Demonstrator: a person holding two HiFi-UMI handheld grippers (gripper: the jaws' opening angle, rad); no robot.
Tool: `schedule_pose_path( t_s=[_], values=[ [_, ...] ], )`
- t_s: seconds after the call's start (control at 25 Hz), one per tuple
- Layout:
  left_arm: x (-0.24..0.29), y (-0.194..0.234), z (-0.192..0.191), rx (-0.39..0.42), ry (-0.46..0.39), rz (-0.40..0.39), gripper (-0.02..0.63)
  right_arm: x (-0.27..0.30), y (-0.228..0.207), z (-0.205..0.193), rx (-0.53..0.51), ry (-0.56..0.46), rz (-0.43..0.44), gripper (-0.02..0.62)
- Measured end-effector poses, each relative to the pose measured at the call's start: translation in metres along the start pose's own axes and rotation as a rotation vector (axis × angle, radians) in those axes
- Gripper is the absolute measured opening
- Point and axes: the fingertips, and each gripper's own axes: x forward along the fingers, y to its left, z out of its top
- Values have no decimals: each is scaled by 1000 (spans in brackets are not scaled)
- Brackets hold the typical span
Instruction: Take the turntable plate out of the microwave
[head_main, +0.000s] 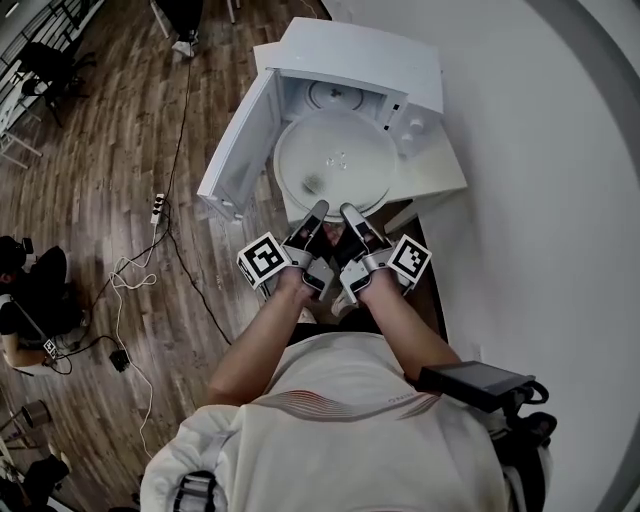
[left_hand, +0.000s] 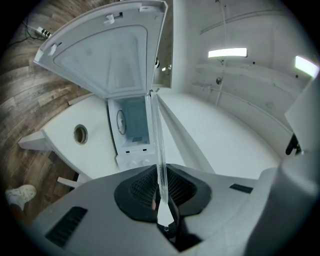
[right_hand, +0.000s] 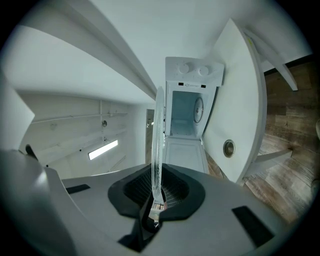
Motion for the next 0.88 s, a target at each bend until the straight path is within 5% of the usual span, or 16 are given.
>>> schedule_pose_path(
  t_s=[0.88],
  values=[
    [9,-40,-31,44,-74,-7,48,-25,35,21,14,92,67,34]
  ],
)
